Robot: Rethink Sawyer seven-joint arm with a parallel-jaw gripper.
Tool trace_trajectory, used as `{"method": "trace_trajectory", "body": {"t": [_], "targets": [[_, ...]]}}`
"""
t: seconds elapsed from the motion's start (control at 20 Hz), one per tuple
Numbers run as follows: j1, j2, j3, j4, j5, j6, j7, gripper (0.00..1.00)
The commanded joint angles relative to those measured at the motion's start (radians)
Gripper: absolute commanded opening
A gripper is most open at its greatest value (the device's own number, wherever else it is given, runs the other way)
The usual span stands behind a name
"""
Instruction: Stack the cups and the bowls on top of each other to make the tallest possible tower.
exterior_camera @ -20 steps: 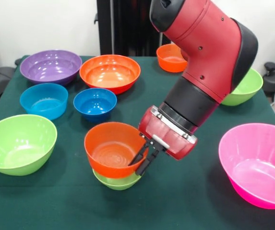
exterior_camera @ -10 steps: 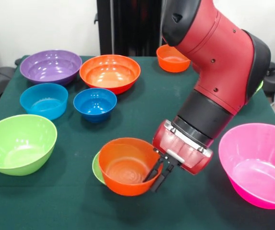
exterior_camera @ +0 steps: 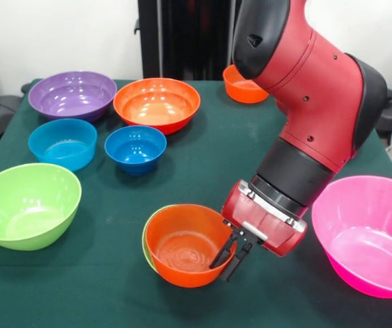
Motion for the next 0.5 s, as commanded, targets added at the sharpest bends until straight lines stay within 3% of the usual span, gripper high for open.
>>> {"method": "trace_trajectory", "body": {"t": [0.05,0.5], "targets": [[-0.015,-0.037,0.143,0.0,-0.003,0.057,0.137,0.0],[-0.018,-0.154,0.249,0.132,-0.075,-0.02,0.068,0.0]]}}
